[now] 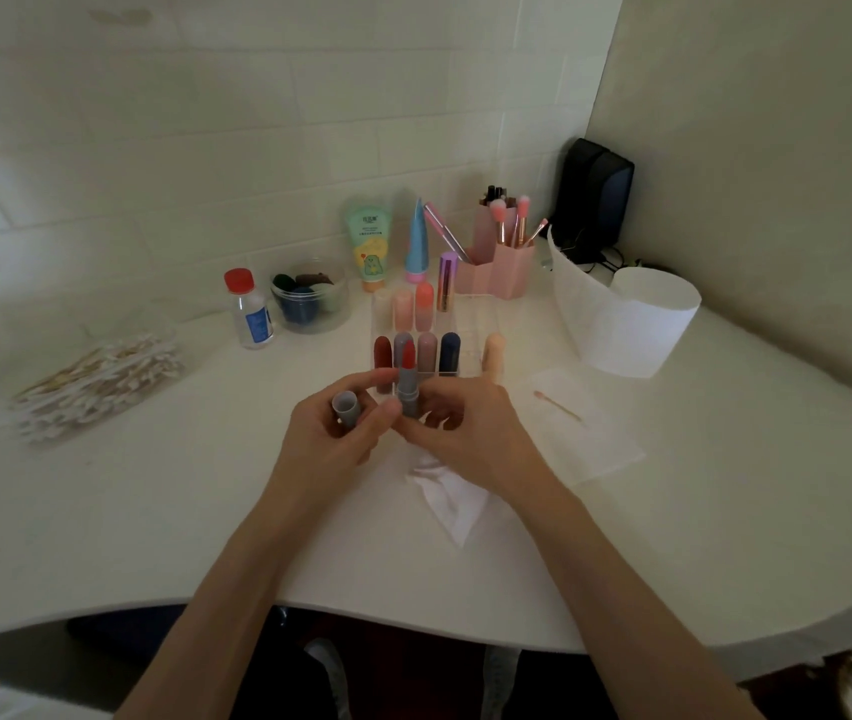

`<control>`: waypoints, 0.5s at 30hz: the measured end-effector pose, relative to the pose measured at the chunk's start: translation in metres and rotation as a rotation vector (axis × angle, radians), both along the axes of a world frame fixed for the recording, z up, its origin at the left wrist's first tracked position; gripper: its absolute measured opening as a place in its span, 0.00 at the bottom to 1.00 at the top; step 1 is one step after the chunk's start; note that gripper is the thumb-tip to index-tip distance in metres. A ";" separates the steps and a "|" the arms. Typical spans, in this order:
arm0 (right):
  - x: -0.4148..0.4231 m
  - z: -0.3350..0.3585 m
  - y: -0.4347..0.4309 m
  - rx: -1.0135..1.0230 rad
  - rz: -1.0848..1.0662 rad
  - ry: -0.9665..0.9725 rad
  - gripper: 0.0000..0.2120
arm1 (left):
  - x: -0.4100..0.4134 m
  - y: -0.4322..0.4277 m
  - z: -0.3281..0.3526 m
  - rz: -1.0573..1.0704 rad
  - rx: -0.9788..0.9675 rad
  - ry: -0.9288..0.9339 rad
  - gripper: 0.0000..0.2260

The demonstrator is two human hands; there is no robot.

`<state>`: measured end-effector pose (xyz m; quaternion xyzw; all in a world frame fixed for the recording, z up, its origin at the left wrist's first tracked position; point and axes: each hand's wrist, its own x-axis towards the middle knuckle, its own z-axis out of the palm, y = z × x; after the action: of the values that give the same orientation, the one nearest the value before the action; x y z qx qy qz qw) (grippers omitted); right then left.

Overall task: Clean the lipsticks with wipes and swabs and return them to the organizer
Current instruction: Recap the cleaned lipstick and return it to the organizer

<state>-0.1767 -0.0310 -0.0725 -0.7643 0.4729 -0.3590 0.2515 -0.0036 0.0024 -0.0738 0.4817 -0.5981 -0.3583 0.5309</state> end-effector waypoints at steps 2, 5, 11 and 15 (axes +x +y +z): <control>-0.004 -0.002 -0.002 0.017 0.043 0.029 0.14 | 0.002 0.001 0.000 0.017 0.020 0.023 0.15; -0.007 -0.003 -0.002 0.027 0.108 0.047 0.08 | 0.005 0.001 -0.002 0.014 0.018 0.045 0.15; -0.004 0.002 0.003 0.018 0.159 0.138 0.04 | 0.006 0.001 -0.002 0.039 0.015 0.061 0.15; -0.004 0.003 0.005 0.036 0.154 0.105 0.02 | 0.008 0.002 0.000 0.046 0.038 0.142 0.12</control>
<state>-0.1804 -0.0256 -0.0692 -0.8113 0.4319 -0.2896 0.2671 0.0041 0.0049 -0.0738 0.4786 -0.5407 -0.3908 0.5709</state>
